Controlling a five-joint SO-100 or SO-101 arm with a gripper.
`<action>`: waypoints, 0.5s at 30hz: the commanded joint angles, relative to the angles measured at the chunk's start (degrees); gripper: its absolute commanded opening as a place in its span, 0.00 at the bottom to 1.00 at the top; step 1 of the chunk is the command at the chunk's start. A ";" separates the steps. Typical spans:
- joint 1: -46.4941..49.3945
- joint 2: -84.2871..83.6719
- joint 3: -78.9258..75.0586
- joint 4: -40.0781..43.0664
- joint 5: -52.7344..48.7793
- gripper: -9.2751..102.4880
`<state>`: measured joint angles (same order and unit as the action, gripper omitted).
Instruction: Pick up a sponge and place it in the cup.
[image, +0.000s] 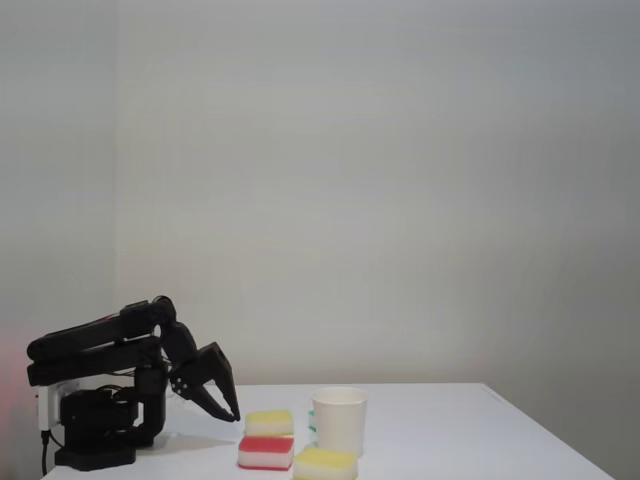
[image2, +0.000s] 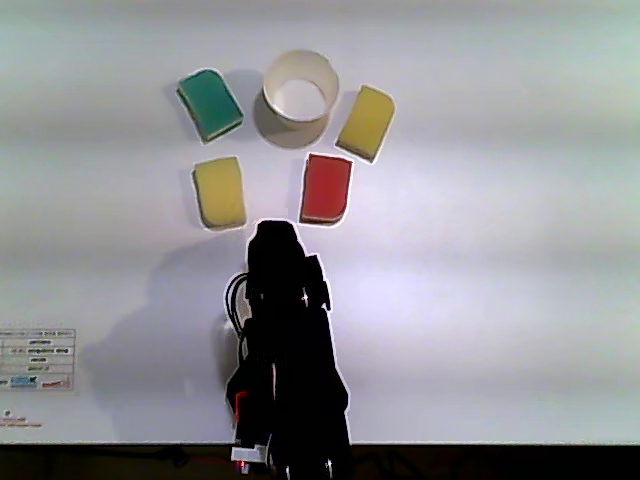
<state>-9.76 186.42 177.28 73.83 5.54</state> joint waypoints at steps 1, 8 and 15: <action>0.53 0.09 -0.18 5.10 0.97 0.08; 4.13 0.18 -0.18 5.19 0.97 0.08; 11.69 0.35 -0.18 5.36 0.97 0.08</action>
<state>0.53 186.42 177.28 73.92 5.54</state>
